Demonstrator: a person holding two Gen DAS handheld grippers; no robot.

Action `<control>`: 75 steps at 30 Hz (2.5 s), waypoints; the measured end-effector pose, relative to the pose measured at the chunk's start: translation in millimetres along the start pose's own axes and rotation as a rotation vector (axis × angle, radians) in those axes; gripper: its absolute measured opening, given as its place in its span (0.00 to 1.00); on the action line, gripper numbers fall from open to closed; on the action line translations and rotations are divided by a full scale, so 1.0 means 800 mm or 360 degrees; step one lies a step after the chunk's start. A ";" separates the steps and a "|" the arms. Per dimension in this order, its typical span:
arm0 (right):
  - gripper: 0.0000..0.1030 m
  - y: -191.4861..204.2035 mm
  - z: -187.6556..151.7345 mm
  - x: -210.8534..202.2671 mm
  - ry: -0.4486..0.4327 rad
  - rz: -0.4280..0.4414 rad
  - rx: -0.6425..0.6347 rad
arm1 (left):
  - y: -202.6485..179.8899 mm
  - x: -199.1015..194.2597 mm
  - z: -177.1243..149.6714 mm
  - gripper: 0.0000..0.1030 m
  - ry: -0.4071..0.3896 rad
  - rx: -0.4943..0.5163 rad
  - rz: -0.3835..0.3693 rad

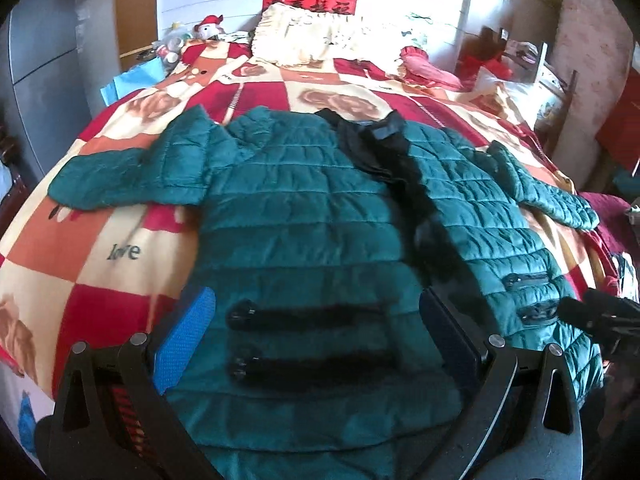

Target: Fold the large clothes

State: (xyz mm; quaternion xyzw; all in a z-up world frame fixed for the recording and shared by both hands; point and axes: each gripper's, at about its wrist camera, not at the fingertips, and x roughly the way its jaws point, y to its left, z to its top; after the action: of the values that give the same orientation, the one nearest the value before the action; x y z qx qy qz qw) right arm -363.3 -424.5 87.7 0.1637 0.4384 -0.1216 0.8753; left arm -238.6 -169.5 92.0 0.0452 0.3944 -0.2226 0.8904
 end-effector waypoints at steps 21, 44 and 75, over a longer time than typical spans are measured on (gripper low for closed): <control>1.00 0.054 0.007 0.023 -0.0079 -0.0047 -0.0093 | -0.004 0.004 -0.004 0.99 -0.0007 -0.0065 0.0074; 1.00 0.062 0.011 0.036 -0.0061 -0.0070 -0.0117 | -0.002 0.008 -0.001 0.99 -0.0001 -0.0092 0.0117; 1.00 0.091 0.079 0.014 -0.0139 0.0001 -0.0102 | -0.007 -0.011 0.061 0.99 -0.0146 -0.0107 0.0102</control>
State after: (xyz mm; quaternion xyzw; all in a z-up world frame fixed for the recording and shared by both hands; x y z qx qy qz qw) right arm -284.6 -383.7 127.4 0.1303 0.4034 -0.1141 0.8985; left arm -212.6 -184.1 132.5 0.0174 0.3587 -0.1825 0.9153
